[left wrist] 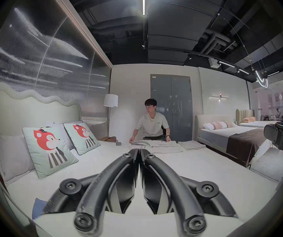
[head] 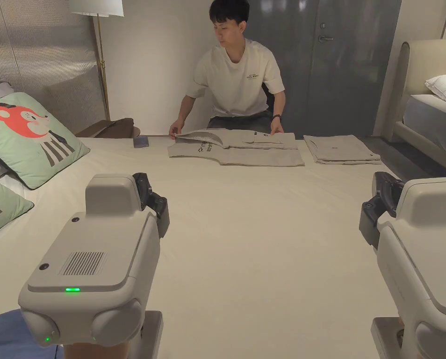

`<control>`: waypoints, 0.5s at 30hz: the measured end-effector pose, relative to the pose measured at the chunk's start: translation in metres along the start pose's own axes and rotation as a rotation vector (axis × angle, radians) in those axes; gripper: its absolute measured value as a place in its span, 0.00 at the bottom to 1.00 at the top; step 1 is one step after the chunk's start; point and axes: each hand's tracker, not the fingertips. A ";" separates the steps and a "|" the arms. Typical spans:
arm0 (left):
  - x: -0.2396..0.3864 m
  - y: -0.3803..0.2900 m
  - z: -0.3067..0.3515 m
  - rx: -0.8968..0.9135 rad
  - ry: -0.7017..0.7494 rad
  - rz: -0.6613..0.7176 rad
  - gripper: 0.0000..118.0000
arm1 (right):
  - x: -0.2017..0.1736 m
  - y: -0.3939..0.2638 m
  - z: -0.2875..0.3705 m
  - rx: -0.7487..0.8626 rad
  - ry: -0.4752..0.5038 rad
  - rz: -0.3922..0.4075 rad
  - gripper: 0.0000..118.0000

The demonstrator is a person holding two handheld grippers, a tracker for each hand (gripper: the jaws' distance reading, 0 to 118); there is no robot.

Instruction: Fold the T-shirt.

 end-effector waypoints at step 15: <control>-0.003 -0.002 0.004 0.011 -0.019 -0.002 0.92 | -0.002 -0.003 0.002 0.018 0.022 0.012 0.82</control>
